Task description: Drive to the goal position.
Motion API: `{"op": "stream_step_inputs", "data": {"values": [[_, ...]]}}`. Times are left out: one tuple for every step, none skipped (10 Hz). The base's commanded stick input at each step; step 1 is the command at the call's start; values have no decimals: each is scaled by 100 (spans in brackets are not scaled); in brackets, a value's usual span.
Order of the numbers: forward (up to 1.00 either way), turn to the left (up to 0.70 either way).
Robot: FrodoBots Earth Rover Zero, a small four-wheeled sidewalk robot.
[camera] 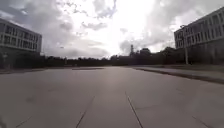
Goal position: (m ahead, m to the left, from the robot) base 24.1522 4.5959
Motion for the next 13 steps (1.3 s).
{"op": "stream_step_inputs", "data": {"values": [[70, 0], [70, 0], [70, 0], [70, 0], [70, 0], [70, 0], [70, 0], [70, 0], [70, 0], [70, 0], [70, 0], [70, 0], [70, 0]]}}
